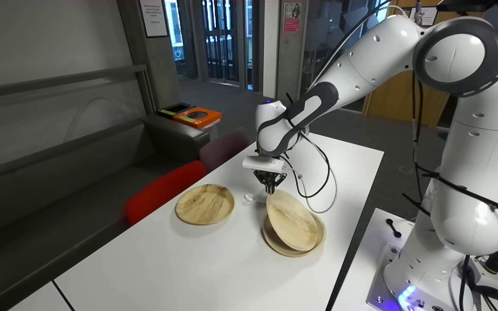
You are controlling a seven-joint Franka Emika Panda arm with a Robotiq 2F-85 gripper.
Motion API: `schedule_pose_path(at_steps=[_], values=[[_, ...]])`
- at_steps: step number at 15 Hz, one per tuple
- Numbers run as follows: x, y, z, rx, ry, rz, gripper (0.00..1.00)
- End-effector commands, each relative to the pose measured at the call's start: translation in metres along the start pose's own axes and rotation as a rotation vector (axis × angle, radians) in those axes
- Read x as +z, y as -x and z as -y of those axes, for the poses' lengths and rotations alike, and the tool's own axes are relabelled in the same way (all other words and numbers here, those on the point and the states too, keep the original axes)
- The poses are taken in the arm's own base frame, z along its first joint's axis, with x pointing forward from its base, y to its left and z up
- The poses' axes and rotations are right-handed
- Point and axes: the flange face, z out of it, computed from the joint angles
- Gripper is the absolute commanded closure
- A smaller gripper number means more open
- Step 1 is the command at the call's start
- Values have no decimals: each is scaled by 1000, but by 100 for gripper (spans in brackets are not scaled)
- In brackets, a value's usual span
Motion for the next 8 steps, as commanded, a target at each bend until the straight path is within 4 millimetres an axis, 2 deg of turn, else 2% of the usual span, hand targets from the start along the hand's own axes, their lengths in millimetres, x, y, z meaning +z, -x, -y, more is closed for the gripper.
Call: schedule_pose_path(at_steps=[1, 8], values=[[-29, -17, 10, 45, -5, 22, 97], [-94, -55, 33, 151, -51, 176, 97]])
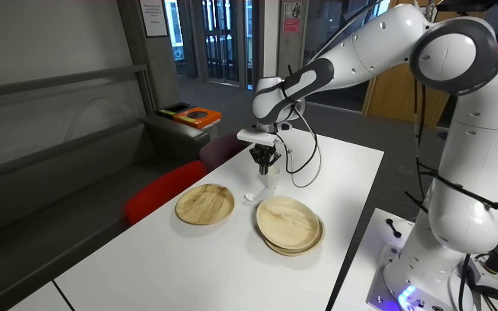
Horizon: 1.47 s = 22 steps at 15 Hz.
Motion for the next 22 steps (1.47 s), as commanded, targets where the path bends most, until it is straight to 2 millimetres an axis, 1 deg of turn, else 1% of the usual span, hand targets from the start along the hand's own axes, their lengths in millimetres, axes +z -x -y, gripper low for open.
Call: schedule_pose_path(at_steps=[1, 2, 3, 5, 7, 8, 9, 10, 11, 14, 16, 19, 22], values=[[-34, -11, 14, 22, 6, 64, 64], [-35, -12, 16, 20, 18, 59, 63], [-33, -12, 18, 15, 30, 55, 57], [-14, -7, 21, -8, 77, 30, 42], [16, -4, 23, -47, 130, 12, 27], [33, -3, 25, -70, 162, 6, 20], [51, -2, 26, -82, 197, -12, 12], [68, -2, 27, -91, 223, -29, 5], [85, -3, 28, -102, 248, -50, 1], [122, -6, 28, -131, 322, -87, 0], [138, -8, 28, -142, 354, -102, 0], [150, -12, 31, -151, 374, -118, 0], [152, -14, 34, -156, 380, -129, 0]])
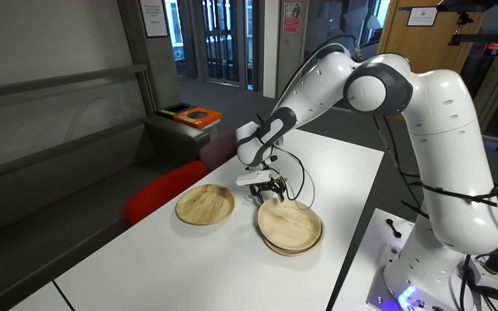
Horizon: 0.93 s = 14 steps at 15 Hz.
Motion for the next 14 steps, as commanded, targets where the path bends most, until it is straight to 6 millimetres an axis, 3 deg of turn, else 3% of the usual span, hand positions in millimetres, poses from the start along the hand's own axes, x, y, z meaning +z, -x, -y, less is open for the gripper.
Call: schedule_pose_path(at_steps=[1, 3, 4, 8, 14], values=[[-9, -4, 5, -12, 1, -29, 0], [-10, -5, 5, -13, -2, -29, 0], [-10, -5, 5, -14, -3, -30, 22], [-10, -5, 4, -14, -6, -27, 47], [-10, -5, 4, -16, -6, -26, 96]])
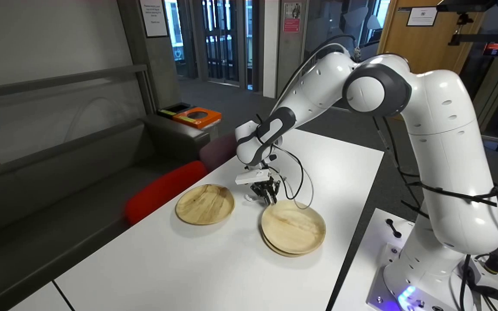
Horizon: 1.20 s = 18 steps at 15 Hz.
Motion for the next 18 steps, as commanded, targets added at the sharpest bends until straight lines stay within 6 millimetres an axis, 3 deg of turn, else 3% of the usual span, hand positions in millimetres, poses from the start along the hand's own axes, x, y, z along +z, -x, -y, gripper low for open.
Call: schedule_pose_path(at_steps=[1, 3, 4, 6, 14, 15, 17, 18], values=[[-7, -3, 1, -16, 0, -17, 99], [-7, -3, 1, -17, 1, -16, 100], [-7, -2, 1, -20, 5, -17, 74], [-5, -2, 2, -19, 11, -19, 68], [10, 5, 7, -33, 35, -24, 11], [11, 5, 7, -35, 37, -26, 52], [13, 6, 8, -36, 40, -28, 49], [13, 6, 8, -37, 41, -27, 57]])
